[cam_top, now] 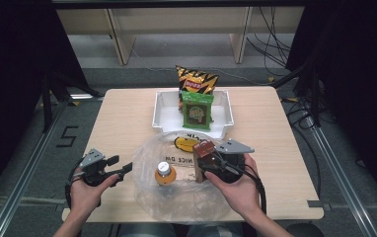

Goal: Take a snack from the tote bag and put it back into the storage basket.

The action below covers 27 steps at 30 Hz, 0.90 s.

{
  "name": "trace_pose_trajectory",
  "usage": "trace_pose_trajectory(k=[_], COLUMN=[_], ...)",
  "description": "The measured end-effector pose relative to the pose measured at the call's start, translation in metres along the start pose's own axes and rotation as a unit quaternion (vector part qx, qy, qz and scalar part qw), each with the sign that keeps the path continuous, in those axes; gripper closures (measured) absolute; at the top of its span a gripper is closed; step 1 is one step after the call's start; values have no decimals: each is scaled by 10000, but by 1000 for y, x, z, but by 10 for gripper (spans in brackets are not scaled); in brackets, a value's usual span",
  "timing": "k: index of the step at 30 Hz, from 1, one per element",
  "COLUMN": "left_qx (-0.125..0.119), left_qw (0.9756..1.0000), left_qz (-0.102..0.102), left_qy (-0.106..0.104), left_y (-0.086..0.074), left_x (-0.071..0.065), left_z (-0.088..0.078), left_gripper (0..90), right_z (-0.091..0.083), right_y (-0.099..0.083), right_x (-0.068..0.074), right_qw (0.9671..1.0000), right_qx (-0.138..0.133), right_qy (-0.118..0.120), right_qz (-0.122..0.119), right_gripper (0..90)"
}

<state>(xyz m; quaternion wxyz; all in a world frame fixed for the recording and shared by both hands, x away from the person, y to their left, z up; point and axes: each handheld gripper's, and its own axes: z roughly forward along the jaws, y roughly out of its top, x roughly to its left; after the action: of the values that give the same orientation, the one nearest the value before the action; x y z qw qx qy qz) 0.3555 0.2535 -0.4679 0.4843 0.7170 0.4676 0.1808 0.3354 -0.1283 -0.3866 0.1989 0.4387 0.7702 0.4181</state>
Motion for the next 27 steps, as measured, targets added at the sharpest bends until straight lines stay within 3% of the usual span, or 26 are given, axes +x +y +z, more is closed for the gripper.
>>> trace_pose_trajectory(k=[1,4,6,9,11,12,14,18,21,22,25,27], left_qx=[3,3,7,8,12,12,8,5,14,10,18,14], left_qw=[10000,10000,10000,10000,10000,10000,10000,10000,10000,10000,10000,10000], left_qz=[-1,-3,-2,-4,-4,-5,1,-3,-5,-6,5,1], left_qy=[2,0,-5,-3,4,4,-1,3,2,-2,-14,-12], left_y=[0,0,0,0,0,0,0,0,-1,0,0,0], left_x=[0,0,0,0,0,0,0,0,0,0,0,0], left_z=[0,0,0,0,0,0,0,0,0,1,1,1], left_gripper=[328,328,328,328,328,328,328,328,328,329,329,330], right_z=[1,3,7,7,7,8,6,7,6,5,5,3], right_y=[0,-1,-2,-1,-2,-2,-1,-2,-2,-2,0,1], right_x=[-1,1,1,-1,-1,-3,-4,-5,-7,-6,-8,-7], right_qw=[10000,9999,9999,9999,10000,9999,9999,10000,9998,10000,9999,9999], right_qx=[-17,26,-73,17,35,-28,-10,-56,-83,-60,-22,-110], right_qy=[15,96,80,58,32,17,-4,15,-16,-15,144,21], right_qz=[-96,87,-3,-108,7,-109,-125,15,-174,-52,-2,2], right_gripper=[341,296,286,335,353,364,373,380,381,382,382,382])
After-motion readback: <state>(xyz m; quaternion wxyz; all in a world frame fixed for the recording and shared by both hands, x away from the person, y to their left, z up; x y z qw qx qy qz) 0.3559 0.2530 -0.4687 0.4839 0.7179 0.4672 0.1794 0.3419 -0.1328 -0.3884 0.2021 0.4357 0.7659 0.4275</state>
